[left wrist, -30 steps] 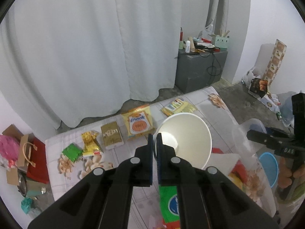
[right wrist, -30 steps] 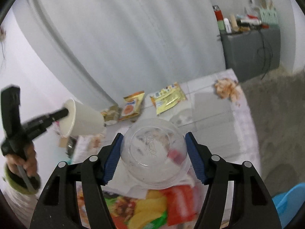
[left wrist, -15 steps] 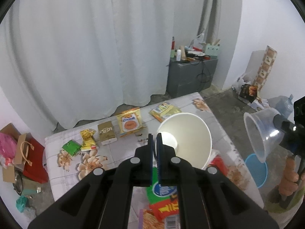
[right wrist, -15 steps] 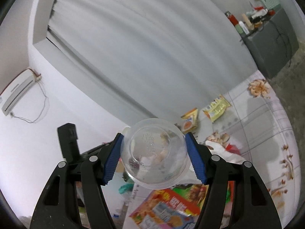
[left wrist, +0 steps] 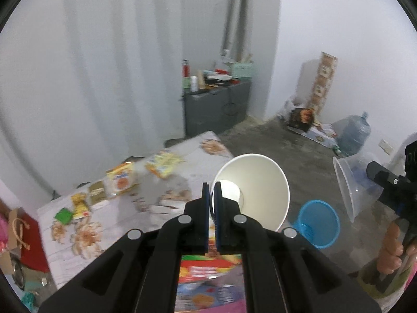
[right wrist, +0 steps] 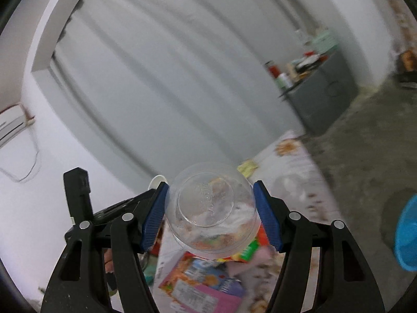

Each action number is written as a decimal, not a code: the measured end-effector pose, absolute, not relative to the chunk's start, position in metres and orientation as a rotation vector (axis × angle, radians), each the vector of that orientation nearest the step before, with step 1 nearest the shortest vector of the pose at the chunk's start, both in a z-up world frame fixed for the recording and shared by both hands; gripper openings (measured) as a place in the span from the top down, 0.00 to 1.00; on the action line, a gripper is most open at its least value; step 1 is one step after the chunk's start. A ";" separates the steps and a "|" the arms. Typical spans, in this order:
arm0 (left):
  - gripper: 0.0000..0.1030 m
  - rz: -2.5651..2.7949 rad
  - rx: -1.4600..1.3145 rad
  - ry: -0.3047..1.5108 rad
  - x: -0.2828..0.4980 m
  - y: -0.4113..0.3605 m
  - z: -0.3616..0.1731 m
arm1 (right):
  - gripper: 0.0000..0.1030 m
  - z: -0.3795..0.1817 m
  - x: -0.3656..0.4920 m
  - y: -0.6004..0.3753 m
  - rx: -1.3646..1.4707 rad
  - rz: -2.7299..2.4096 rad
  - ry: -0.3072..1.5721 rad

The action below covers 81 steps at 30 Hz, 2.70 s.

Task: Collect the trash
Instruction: 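Carry both cups over the blue wastebasket with both grippers, then open both grippers to drop the cups into the blue wastebasket, then grasp the white glove with the left gripper while the right gripper grasps the red wrapper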

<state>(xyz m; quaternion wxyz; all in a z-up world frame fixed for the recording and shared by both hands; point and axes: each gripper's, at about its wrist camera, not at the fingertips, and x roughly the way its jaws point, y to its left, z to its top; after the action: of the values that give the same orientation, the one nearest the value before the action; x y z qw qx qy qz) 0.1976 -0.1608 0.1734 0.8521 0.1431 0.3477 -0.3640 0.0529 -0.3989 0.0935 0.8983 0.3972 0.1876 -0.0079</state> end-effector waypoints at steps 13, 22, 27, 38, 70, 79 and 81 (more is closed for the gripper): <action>0.97 -1.007 0.436 0.809 0.107 -0.312 0.127 | 0.40 0.042 -0.067 -0.485 0.974 -0.388 0.337; 0.97 -1.134 0.559 0.898 0.044 -0.418 0.055 | 0.40 -0.009 -0.131 -0.539 1.061 -0.651 0.385; 0.97 -1.158 0.616 0.988 0.021 -0.467 0.006 | 0.40 -0.065 -0.161 -0.576 1.187 -0.779 0.451; 0.96 -1.148 0.722 1.133 -0.007 -0.555 -0.092 | 0.38 -0.162 -0.168 -0.631 1.427 -0.749 0.568; 0.17 -1.272 0.372 0.952 0.042 -0.381 0.051 | 0.08 -0.016 -0.140 -0.492 0.765 -0.944 0.648; 0.05 -1.135 0.195 0.862 0.092 -0.255 0.103 | 0.08 0.025 -0.087 -0.423 0.401 -0.863 0.678; 0.05 -1.100 0.142 0.828 0.103 -0.223 0.115 | 0.08 0.033 -0.079 -0.412 0.338 -0.849 0.676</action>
<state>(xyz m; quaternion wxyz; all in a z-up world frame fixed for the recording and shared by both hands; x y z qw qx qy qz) 0.1032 -0.2226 0.1151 0.7699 0.0656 0.3816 -0.5072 -0.0787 -0.4125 0.0329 0.8427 0.1600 0.3203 -0.4021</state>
